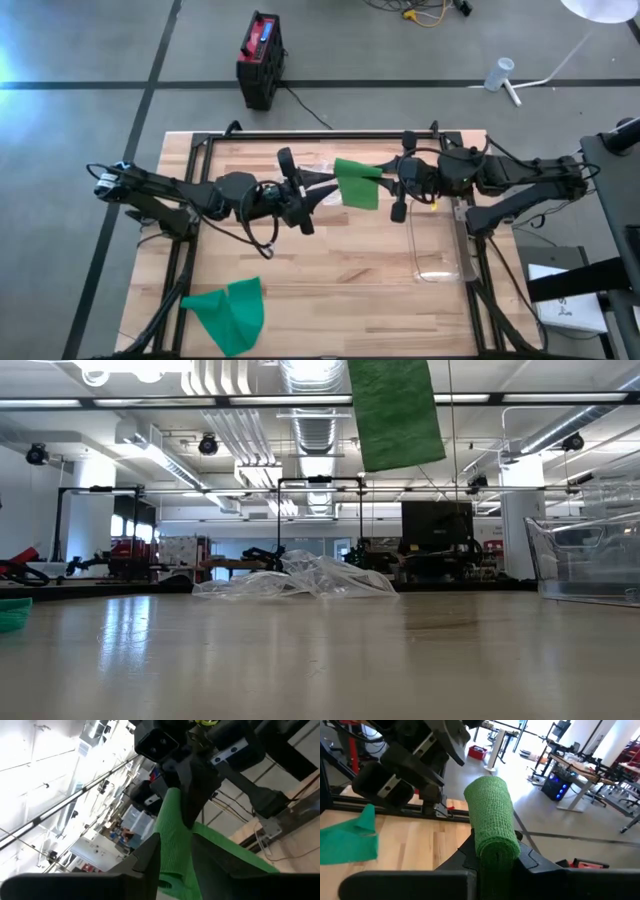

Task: Roll bandage
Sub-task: Roll the green bandage

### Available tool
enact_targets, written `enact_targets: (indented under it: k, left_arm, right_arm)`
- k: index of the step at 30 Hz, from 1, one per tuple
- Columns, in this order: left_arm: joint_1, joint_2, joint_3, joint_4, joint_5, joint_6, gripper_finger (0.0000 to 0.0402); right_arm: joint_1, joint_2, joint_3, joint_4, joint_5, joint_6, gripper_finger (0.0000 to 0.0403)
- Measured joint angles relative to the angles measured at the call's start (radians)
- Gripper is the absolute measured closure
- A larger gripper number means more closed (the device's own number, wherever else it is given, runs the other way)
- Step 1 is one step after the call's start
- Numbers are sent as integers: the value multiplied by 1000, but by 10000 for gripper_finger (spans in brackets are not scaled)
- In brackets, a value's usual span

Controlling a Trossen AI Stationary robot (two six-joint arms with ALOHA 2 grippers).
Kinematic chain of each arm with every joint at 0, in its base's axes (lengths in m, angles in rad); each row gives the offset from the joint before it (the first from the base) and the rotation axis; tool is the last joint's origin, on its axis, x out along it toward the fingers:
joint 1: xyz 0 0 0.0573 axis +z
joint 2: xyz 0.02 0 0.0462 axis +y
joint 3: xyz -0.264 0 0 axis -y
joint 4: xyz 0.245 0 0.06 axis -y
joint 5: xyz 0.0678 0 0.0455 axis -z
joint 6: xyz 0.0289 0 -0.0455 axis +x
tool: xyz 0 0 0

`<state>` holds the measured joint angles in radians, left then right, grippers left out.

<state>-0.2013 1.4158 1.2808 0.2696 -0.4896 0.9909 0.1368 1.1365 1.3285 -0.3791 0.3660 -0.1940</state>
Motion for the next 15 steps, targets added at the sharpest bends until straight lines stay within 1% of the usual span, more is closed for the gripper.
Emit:
enact_targets:
  k: [5, 15]
  left_arm:
    - [15, 1, 0, -21, -1, -4, 302]
    - [50, 1, 0, -61, -5, -17, 252]
  right_arm:
    - [0, 7, 0, -3, -3, 1, 364]
    - [0, 9, 2, -6, 1, -5, 364]
